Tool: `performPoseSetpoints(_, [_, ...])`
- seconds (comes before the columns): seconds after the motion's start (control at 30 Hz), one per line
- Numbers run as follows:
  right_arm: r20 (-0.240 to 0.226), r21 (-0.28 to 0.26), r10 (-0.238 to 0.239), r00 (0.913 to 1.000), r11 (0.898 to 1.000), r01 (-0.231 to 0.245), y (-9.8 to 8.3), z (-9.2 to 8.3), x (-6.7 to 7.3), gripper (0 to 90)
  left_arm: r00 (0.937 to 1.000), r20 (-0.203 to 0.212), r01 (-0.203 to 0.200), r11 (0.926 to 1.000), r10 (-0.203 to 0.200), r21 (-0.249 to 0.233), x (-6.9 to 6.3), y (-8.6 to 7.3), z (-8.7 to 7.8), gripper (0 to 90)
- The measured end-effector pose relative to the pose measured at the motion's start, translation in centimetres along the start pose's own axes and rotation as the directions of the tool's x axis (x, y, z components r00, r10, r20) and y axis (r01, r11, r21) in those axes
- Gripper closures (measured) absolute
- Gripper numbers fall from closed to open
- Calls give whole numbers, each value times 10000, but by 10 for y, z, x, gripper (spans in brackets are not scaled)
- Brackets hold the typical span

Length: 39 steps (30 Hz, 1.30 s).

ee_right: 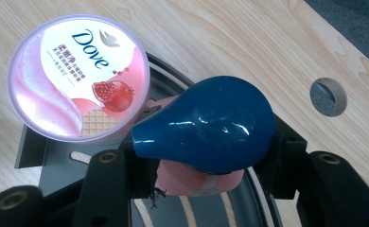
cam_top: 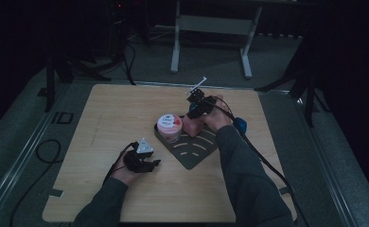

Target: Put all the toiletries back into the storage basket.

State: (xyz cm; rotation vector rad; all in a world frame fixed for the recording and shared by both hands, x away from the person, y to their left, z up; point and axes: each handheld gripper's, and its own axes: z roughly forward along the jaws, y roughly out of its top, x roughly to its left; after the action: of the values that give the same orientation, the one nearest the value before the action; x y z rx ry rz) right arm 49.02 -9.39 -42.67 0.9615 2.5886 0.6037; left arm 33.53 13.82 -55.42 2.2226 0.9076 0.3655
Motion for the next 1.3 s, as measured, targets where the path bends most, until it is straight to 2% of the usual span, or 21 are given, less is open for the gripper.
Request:
performPoseSetpoints(0.13, [59, -26, -77, 10000, 10000, 77, 2, 1, 3, 477, 10000, -10, -6, 10000, 6, -1, 0, 0, 0, 507])
performPoseSetpoints(1.3, [39, -111, 239, 9997, 9997, -238, -5, 0, 2, 475, 10000, -40, -1, 10000, 1, -4, 0, 0, 0, 507])
